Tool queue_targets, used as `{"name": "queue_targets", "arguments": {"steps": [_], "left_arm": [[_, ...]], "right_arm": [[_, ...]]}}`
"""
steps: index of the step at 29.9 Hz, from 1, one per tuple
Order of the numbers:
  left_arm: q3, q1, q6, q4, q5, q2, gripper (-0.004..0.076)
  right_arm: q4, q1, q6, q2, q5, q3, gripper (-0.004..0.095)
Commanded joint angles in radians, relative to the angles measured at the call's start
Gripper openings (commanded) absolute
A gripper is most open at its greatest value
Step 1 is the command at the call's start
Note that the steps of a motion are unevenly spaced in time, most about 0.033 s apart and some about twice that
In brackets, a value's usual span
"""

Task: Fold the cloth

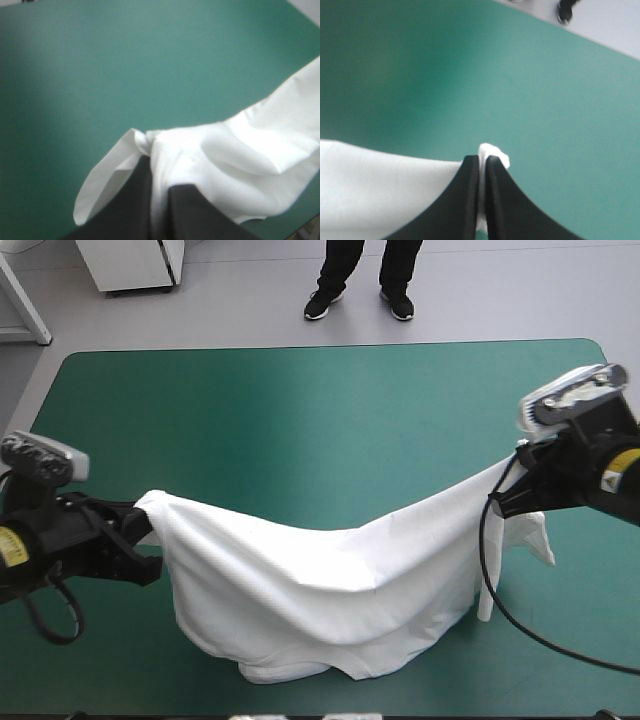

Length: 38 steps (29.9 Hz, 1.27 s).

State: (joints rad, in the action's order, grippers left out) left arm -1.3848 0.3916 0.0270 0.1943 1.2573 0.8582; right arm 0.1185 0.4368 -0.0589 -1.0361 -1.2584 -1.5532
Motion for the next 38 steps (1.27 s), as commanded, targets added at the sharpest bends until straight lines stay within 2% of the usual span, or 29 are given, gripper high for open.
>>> {"name": "queue_targets", "arguments": {"steps": [1, 5, 15, 19, 24, 29, 38], "left_arm": [[0.001, 0.004, -0.009, -0.059, 0.031, 0.068, -0.0009], [0.001, 0.004, -0.009, -0.139, -0.014, 0.17, -0.0009], [0.001, 0.0, 0.025, -0.286, -0.207, 0.417, -0.0008], [0.001, -0.063, 0.025, -0.273, -0.267, 0.517, -0.0008], [-0.009, -0.175, 0.106, -0.188, -0.372, 0.621, -0.0009], [-0.101, -0.245, 0.15, -0.186, -0.379, 0.731, -0.0009], [-0.27, -0.256, 0.19, -0.227, -0.344, 0.909, -0.0009]], "right_arm": [[0.122, -0.001, 0.015, -0.077, 0.043, 0.047, -0.0017], [0.171, -0.008, 0.016, -0.211, 0.107, 0.059, -0.0017], [0.16, -0.06, 0.014, -0.463, 0.279, 0.046, -0.0017], [0.113, -0.081, -0.013, -0.551, 0.299, -0.023, -0.0017], [0.078, -0.129, -0.031, -0.676, 0.3, -0.171, -0.0017], [-0.063, -0.173, -0.115, -0.814, 0.286, -0.309, -0.0017], [-0.175, -0.174, -0.191, -0.983, 0.286, -0.352, -0.0017]]}}
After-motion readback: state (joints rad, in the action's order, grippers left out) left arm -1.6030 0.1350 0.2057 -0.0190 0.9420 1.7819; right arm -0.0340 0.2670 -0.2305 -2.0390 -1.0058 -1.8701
